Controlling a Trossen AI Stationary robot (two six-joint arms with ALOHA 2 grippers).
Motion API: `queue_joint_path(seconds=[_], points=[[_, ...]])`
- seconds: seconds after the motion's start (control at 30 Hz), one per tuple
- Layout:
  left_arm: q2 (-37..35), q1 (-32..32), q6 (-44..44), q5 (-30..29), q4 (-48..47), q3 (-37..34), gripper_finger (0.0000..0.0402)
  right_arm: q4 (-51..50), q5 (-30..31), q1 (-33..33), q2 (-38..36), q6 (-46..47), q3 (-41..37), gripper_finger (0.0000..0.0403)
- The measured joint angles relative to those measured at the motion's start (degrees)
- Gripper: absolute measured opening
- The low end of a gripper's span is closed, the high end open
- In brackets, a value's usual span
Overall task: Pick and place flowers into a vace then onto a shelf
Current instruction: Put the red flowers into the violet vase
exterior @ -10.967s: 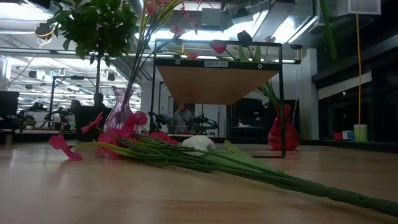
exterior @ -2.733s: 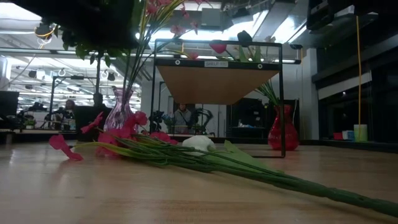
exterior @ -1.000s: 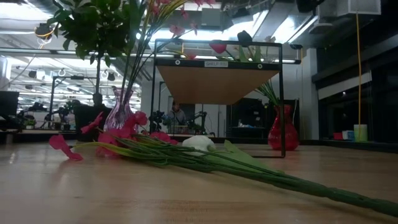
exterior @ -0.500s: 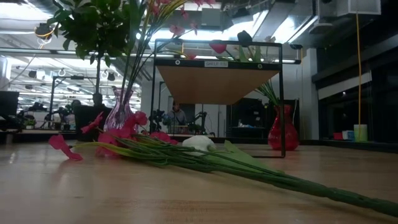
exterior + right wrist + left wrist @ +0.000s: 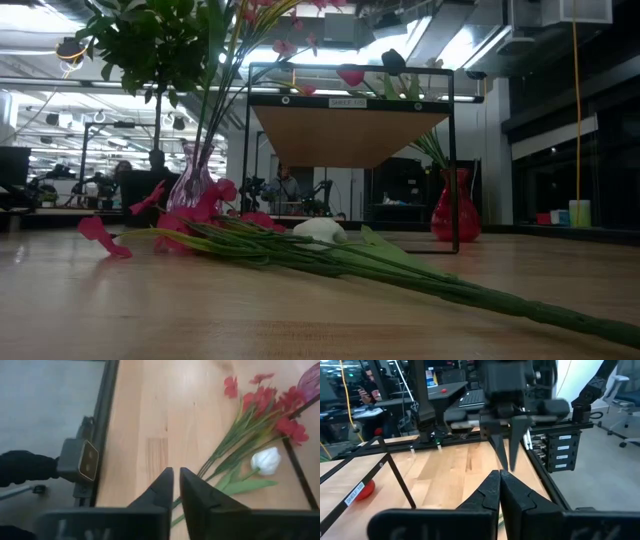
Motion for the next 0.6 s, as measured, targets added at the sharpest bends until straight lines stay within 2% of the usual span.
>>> queue_joint_path(seconds=[0.33, 0.47, 0.6], points=[[0.0, 0.0, 0.0, -0.1, -1.7, 0.0, 0.0004, 0.0, -0.7, -0.7, 6.2, 8.8, 0.0, 0.0162], [0.0, 0.0, 0.0, -0.1, -2.2, 0.0, 0.0005, 0.7, -0.6, -1.1, 7.5, 8.8, 0.0, 0.0186], [0.0, 0.0, -0.1, -0.1, -2.7, 0.0, 0.0002, 1.9, -0.6, -1.5, 9.4, 9.0, 0.0, 0.0190]])
